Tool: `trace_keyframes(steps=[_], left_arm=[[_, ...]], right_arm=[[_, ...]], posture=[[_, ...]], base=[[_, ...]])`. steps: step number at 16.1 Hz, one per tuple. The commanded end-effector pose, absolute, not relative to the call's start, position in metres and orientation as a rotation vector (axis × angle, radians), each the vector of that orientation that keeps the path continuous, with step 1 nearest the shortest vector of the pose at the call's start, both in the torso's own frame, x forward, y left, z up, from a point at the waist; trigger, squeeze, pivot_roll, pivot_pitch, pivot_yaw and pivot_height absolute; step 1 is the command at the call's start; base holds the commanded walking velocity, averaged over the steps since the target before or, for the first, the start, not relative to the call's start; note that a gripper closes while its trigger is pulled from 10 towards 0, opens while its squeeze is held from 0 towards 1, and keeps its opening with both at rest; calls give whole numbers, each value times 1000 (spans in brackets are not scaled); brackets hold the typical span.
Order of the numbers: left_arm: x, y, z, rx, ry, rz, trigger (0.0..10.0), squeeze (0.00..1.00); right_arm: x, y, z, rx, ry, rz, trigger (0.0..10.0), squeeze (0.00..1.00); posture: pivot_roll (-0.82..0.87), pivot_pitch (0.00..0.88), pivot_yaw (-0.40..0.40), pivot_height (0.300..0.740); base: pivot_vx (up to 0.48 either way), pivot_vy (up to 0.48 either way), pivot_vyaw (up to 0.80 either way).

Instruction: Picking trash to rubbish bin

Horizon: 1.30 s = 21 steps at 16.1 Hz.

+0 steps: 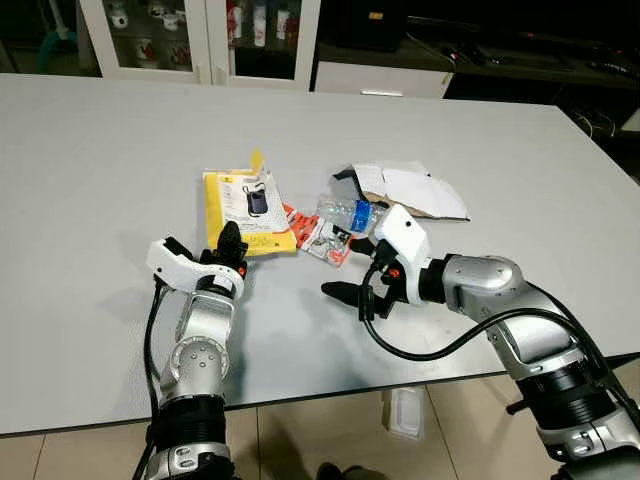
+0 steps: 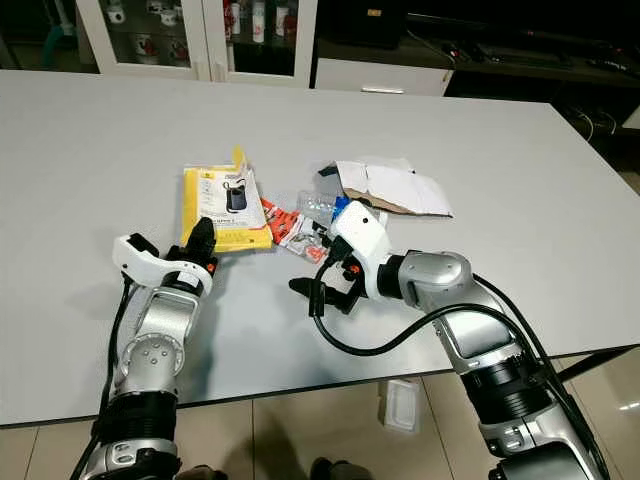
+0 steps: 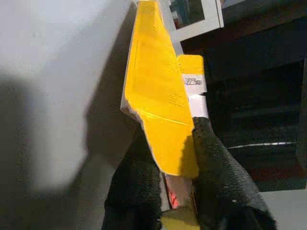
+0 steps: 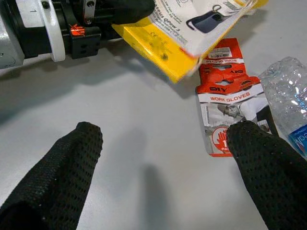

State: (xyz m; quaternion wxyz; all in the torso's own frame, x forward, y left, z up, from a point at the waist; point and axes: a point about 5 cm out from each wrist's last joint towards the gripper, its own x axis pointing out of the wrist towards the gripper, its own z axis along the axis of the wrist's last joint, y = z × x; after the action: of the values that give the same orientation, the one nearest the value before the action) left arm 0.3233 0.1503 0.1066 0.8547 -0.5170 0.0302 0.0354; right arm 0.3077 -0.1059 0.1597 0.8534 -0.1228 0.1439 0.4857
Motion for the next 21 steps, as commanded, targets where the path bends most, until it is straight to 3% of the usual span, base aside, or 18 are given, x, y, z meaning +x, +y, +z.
trace_keyframes(steps=[1, 12, 21], left_arm=[[312, 146, 81, -1057, 159, 145, 0, 0], [286, 144, 149, -443, -57, 12, 0, 0], [243, 167, 150, -158, 9, 118, 0, 0]], right_arm=[[308, -110, 161, -271, 302, 1005, 10000, 1000], [314, -106, 153, -240, 296, 964, 10000, 1000], [332, -98, 145, -141, 195, 841, 10000, 1000]], posture=[[-151, 103, -151, 740], [-78, 114, -133, 740], [14, 137, -122, 740]], base=[[0, 0, 0], [0, 0, 0], [0, 0, 0]])
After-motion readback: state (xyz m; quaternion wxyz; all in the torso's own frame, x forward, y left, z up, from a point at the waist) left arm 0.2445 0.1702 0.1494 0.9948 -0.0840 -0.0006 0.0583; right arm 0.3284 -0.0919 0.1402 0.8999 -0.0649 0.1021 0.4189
